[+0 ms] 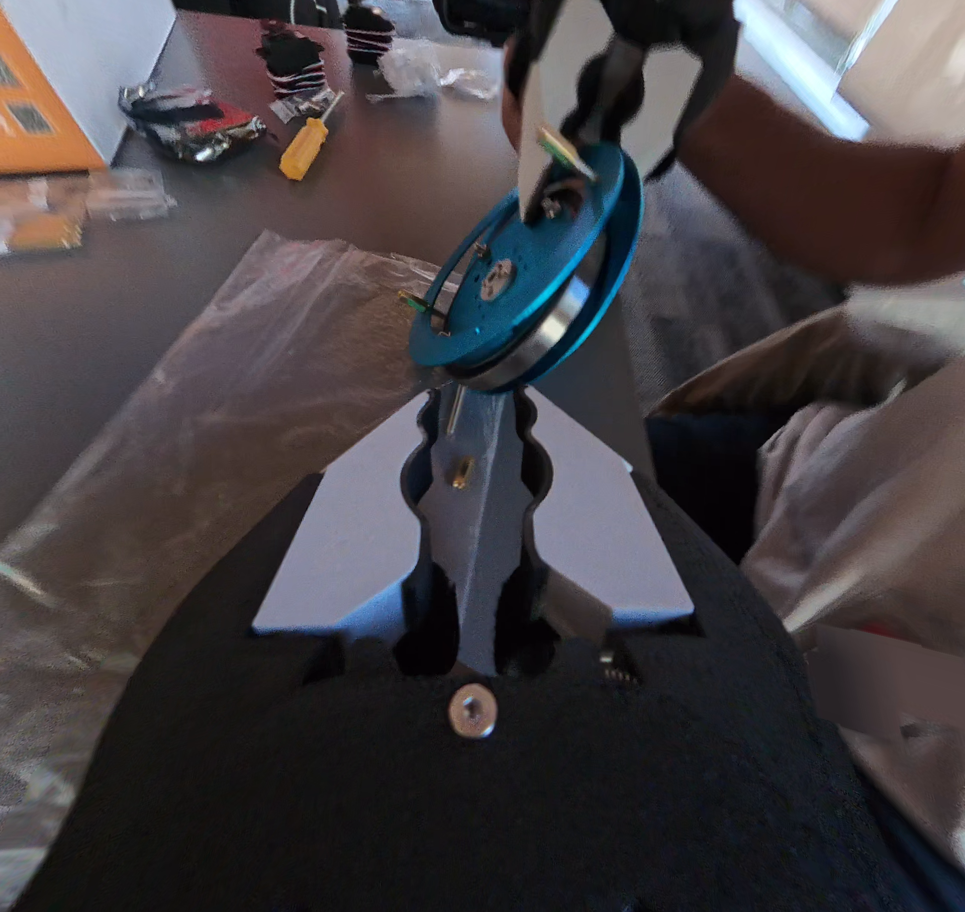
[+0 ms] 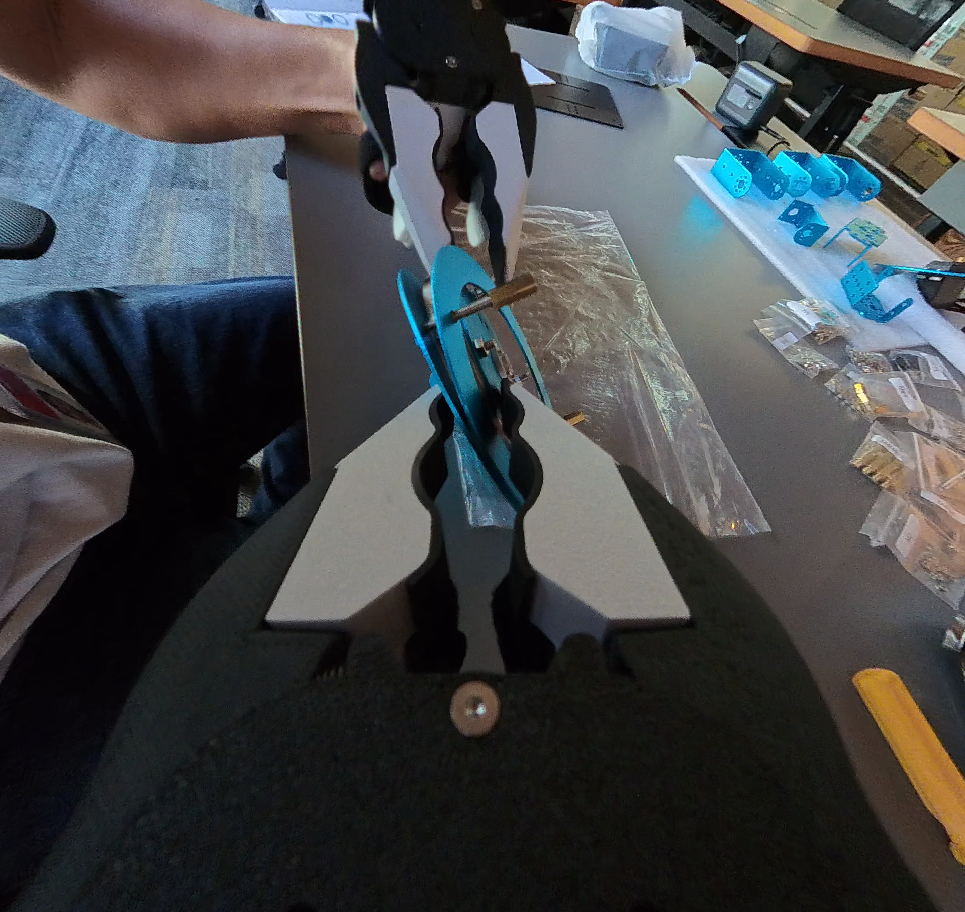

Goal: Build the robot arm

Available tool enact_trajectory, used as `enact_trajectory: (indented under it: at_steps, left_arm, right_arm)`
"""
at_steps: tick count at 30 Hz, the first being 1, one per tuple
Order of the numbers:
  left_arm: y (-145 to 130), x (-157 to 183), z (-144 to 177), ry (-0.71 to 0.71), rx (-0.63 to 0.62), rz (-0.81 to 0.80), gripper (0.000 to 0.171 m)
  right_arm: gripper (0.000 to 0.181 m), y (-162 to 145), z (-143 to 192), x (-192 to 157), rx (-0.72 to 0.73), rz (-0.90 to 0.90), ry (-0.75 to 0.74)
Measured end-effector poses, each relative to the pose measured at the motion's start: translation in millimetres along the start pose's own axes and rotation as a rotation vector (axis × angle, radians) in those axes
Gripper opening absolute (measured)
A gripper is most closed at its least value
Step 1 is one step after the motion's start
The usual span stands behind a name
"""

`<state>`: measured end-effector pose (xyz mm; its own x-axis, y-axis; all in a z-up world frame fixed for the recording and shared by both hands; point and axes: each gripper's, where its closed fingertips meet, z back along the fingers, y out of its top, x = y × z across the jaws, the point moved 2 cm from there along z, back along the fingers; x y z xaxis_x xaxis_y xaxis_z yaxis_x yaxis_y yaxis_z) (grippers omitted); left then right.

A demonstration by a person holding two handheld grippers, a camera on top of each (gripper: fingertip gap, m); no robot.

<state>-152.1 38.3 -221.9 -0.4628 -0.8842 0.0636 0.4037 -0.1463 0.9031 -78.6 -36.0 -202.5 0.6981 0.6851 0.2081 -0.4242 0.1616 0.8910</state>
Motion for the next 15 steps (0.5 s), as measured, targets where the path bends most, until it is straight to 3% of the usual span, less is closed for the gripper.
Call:
enact_trajectory:
  at_steps: [5, 10, 15]
  left_arm:
    - [6.8, 4.9, 3.2, -0.050, 0.075, 0.327, 0.038]
    - [11.4, 0.2, -6.4, -0.017, 0.057, 0.459, 0.039]
    - [-4.2, 0.1, -22.9, 0.022, -0.060, 0.538, 0.040]
  right_arm:
    - [0.019, -6.5, -1.7, -15.0, -0.058, 0.067, -0.083]
    - [0.026, -17.5, -5.8, -31.8, -0.146, 0.188, -0.187]
    - [0.030, -25.5, -10.9, -40.8, -0.204, 0.229, -0.277]
